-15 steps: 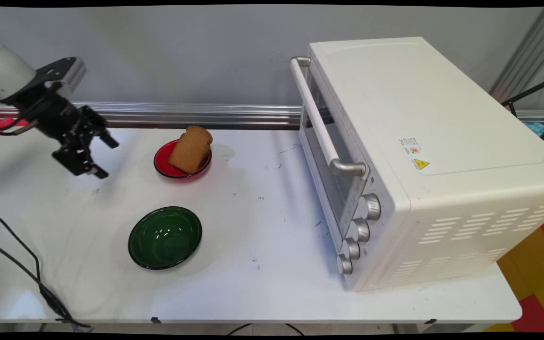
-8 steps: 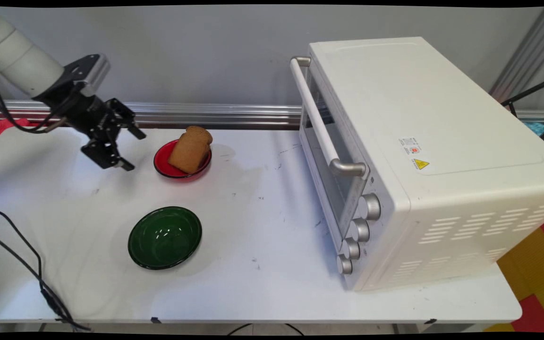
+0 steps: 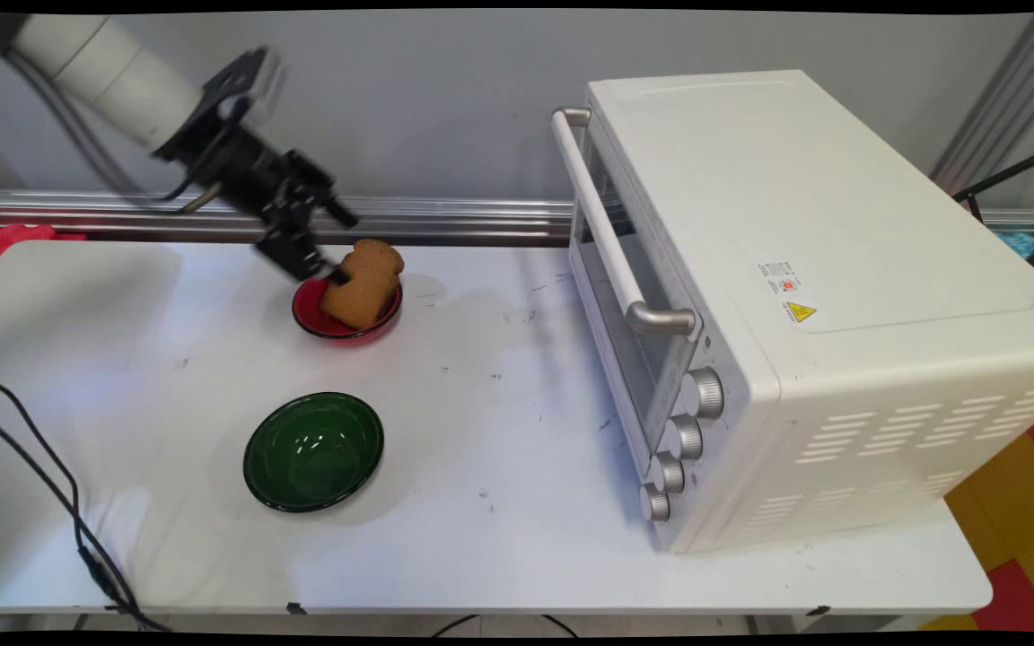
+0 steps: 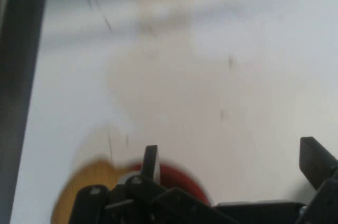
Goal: Open the oven
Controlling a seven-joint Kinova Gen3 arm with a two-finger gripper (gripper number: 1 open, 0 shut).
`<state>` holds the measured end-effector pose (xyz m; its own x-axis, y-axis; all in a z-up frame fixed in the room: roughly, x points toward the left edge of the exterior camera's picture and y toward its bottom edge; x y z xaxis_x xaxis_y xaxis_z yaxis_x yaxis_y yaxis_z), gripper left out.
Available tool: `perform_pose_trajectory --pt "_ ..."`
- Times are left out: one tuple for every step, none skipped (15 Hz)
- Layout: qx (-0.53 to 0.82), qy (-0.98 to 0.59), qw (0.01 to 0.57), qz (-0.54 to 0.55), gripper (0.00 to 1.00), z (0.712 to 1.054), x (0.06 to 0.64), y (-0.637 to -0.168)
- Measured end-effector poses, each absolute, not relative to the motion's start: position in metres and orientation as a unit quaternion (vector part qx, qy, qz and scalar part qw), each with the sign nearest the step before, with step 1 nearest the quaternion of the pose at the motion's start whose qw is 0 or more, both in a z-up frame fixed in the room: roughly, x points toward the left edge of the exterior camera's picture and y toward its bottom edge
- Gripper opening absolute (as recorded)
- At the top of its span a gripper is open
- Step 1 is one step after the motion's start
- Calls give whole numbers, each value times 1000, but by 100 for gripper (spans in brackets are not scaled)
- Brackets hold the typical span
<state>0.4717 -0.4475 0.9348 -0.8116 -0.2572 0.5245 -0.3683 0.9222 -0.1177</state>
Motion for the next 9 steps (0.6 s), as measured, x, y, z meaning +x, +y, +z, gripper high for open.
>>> perform_pose_trajectory --pt "171 -943 266 108 100 940 463 -451" --pt "178 -938 277 109 100 947 451 -457" --pt "186 -932 291 108 100 955 438 -462" --pt "194 -926 305 109 100 964 427 -467" --pt "200 -920 319 110 100 974 416 -473" --pt "204 -916 327 111 100 980 409 -476" --pt "208 -911 337 113 100 988 400 -481" --pt "211 -909 342 113 100 993 395 -483" --pt "214 -906 348 113 100 998 390 -486"
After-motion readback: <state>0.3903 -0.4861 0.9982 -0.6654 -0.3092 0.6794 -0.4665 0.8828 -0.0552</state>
